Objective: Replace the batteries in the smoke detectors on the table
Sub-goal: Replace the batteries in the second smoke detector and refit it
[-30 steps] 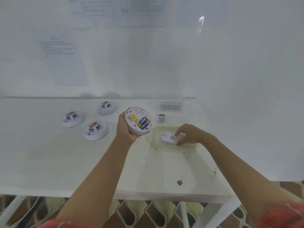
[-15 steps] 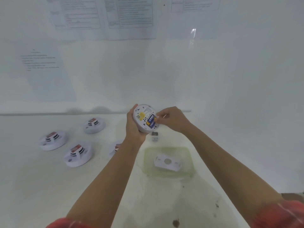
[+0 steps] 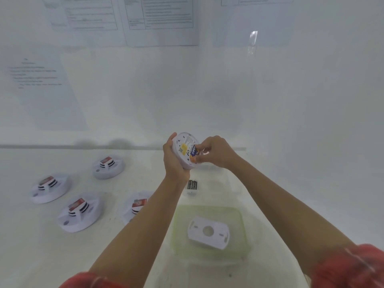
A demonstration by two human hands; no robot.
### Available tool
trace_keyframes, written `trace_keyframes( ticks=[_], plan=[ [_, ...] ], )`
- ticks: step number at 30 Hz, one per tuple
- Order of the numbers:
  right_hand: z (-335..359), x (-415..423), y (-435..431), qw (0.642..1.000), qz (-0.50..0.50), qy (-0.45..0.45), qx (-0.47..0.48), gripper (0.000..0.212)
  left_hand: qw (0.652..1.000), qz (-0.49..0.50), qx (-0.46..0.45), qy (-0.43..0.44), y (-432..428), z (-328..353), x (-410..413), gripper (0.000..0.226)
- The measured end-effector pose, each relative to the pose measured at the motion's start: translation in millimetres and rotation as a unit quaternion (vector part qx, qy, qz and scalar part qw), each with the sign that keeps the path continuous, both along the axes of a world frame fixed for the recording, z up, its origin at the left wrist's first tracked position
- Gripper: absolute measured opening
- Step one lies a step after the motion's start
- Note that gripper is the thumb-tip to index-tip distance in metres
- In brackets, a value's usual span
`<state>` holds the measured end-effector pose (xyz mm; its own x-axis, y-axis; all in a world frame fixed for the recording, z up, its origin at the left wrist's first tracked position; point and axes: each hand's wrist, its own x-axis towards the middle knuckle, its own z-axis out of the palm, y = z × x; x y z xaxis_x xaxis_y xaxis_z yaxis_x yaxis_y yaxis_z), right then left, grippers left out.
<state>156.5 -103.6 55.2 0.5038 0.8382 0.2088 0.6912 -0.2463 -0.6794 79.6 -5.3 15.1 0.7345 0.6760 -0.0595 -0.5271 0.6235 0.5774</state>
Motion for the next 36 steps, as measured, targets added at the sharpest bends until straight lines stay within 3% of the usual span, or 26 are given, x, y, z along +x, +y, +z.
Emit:
trace_keyframes(
  ticks=[8,14,19,22,28,33,36],
  plan=[
    [2.0,8.0,14.5,0.999,0.018,0.017,-0.034,0.031,1.000,-0.005,-0.017,0.001,12.4,-4.7,4.2,0.025],
    [2.3,7.4,21.3,0.998,0.020,-0.033,-0.051,0.025,1.000,-0.005,-0.015,-0.004,25.1,-10.2,9.7,0.024],
    [-5.9,0.3,27.3,0.988,-0.008,-0.138,-0.067,0.036,1.000,0.012,0.010,0.017,31.4,-12.4,12.8,0.051],
    [-6.3,-2.8,28.0,0.983,-0.004,-0.164,-0.086,0.038,0.999,0.015,0.010,0.038,33.1,-15.0,14.0,0.055],
    [-8.3,-1.6,21.4,0.999,0.001,-0.047,-0.026,0.032,0.998,0.008,-0.009,0.066,33.9,-16.3,11.7,0.063],
    [-10.6,6.1,23.7,0.999,-0.001,0.018,-0.032,0.044,0.999,0.015,-0.036,0.025,29.9,-10.8,8.7,0.029],
    [-10.6,9.3,27.8,0.999,-0.008,0.038,-0.033,0.042,1.000,0.014,-0.023,0.016,25.2,-5.2,3.7,0.026]
  ],
)
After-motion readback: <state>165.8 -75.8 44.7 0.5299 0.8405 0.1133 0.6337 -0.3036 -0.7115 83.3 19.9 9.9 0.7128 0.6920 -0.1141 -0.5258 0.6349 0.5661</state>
